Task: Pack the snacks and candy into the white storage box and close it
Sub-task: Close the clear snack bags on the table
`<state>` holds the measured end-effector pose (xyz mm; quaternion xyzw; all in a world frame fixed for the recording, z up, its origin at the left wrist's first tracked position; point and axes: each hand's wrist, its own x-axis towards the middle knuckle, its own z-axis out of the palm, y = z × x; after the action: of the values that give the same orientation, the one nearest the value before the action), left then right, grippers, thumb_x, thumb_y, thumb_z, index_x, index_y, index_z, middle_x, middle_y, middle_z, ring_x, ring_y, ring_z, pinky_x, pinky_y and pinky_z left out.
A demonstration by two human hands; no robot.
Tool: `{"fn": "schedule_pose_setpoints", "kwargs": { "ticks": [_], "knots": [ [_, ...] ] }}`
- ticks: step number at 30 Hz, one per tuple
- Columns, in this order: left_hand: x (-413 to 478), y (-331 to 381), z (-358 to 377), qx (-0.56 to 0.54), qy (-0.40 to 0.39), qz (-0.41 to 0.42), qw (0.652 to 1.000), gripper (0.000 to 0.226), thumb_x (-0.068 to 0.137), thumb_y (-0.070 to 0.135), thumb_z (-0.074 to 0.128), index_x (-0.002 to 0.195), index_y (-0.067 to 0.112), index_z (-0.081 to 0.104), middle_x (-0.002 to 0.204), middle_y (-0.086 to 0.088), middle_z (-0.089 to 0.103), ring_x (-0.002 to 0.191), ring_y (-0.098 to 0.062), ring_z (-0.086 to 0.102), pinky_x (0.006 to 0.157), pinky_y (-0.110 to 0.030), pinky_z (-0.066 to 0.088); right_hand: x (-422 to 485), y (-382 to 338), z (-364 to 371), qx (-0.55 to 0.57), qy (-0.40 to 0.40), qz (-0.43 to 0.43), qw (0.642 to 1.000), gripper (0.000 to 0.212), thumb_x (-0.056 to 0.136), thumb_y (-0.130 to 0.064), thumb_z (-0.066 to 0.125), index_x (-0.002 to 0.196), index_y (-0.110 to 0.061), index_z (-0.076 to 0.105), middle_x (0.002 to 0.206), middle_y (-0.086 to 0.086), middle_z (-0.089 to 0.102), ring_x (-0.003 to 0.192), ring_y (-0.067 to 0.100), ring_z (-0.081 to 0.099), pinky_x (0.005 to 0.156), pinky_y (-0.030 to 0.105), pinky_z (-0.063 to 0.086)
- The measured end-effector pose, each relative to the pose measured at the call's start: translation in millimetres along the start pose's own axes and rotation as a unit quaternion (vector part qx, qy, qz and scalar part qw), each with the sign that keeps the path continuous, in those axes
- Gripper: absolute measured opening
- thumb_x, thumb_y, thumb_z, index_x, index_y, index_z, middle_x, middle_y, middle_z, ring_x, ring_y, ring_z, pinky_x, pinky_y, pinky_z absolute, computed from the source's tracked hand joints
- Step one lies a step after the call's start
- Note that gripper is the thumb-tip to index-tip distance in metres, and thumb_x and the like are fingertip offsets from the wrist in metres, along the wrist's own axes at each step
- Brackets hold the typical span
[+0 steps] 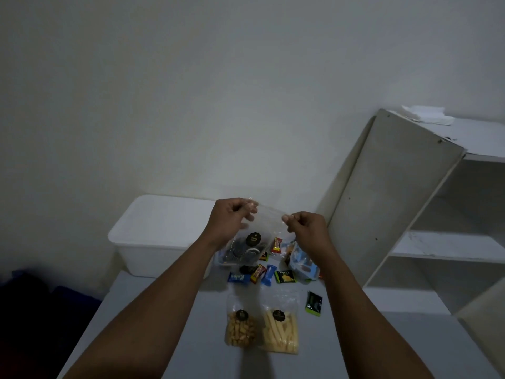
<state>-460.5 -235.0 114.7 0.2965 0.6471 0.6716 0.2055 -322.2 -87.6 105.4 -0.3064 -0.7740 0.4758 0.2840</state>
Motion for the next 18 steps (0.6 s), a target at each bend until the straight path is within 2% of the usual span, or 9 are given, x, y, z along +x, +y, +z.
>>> {"fn": "schedule_pose_setpoints", "kwargs": {
  "ticks": [3, 8, 11, 12, 15, 18],
  "knots": [
    [1, -3, 7, -0.043, 0.034, -0.018, 0.998, 0.019, 0.098, 0.015, 0.055, 0.092, 0.013, 0.073, 0.086, -0.005, 0.070, 0.076, -0.018, 0.062, 0.079, -0.047, 0.057, -2, -2, 2, 0.081, 0.015, 0.018, 0.996, 0.015, 0.092, -0.021, 0.065, 0.082, -0.011, 0.070, 0.078, 0.008, 0.069, 0.073, 0.016, 0.060, 0.068, 0.028, 0.047],
    [8, -9, 21, -0.061, 0.114, -0.021, 0.991, 0.021, 0.099, 0.015, 0.054, 0.086, 0.017, 0.071, 0.079, -0.001, 0.067, 0.069, -0.015, 0.059, 0.077, -0.043, 0.058, -6, -6, 12, 0.091, 0.032, -0.020, 0.995, 0.020, 0.098, -0.027, 0.057, 0.086, -0.013, 0.065, 0.084, 0.004, 0.068, 0.076, 0.013, 0.059, 0.072, 0.031, 0.048],
    [9, -5, 31, -0.132, 0.086, -0.059, 0.986, 0.016, 0.099, 0.015, 0.054, 0.092, 0.010, 0.069, 0.083, -0.004, 0.062, 0.071, -0.016, 0.059, 0.080, -0.044, 0.059, -7, -4, 17, 0.162, 0.025, 0.013, 0.986, 0.022, 0.097, -0.035, 0.055, 0.100, -0.015, 0.064, 0.097, 0.004, 0.070, 0.090, 0.016, 0.068, 0.078, 0.041, 0.055],
    [9, -5, 34, -0.141, 0.068, -0.064, 0.986, 0.013, 0.097, 0.014, 0.057, 0.094, 0.009, 0.069, 0.083, -0.005, 0.062, 0.071, -0.016, 0.059, 0.080, -0.045, 0.059, -7, -1, 17, 0.172, 0.019, 0.019, 0.985, 0.022, 0.097, -0.034, 0.056, 0.101, -0.014, 0.063, 0.097, 0.003, 0.070, 0.089, 0.016, 0.070, 0.078, 0.044, 0.055],
    [10, -19, 42, -0.108, 0.038, -0.083, 0.990, 0.007, 0.089, 0.013, 0.069, 0.094, 0.008, 0.071, 0.081, -0.007, 0.067, 0.068, -0.016, 0.063, 0.077, -0.044, 0.059, -7, 14, 19, 0.178, 0.014, 0.030, 0.983, 0.016, 0.098, -0.026, 0.055, 0.094, -0.012, 0.061, 0.086, 0.004, 0.067, 0.079, 0.020, 0.071, 0.076, 0.047, 0.055],
    [13, -47, 50, -0.052, 0.041, -0.134, 0.989, 0.016, 0.090, 0.017, 0.068, 0.102, 0.007, 0.070, 0.082, -0.009, 0.069, 0.070, -0.019, 0.065, 0.077, -0.043, 0.058, -7, 34, 23, 0.144, 0.009, 0.051, 0.988, 0.017, 0.098, -0.027, 0.056, 0.084, -0.022, 0.063, 0.078, 0.002, 0.067, 0.081, 0.029, 0.070, 0.076, 0.045, 0.055]
  ]
}}
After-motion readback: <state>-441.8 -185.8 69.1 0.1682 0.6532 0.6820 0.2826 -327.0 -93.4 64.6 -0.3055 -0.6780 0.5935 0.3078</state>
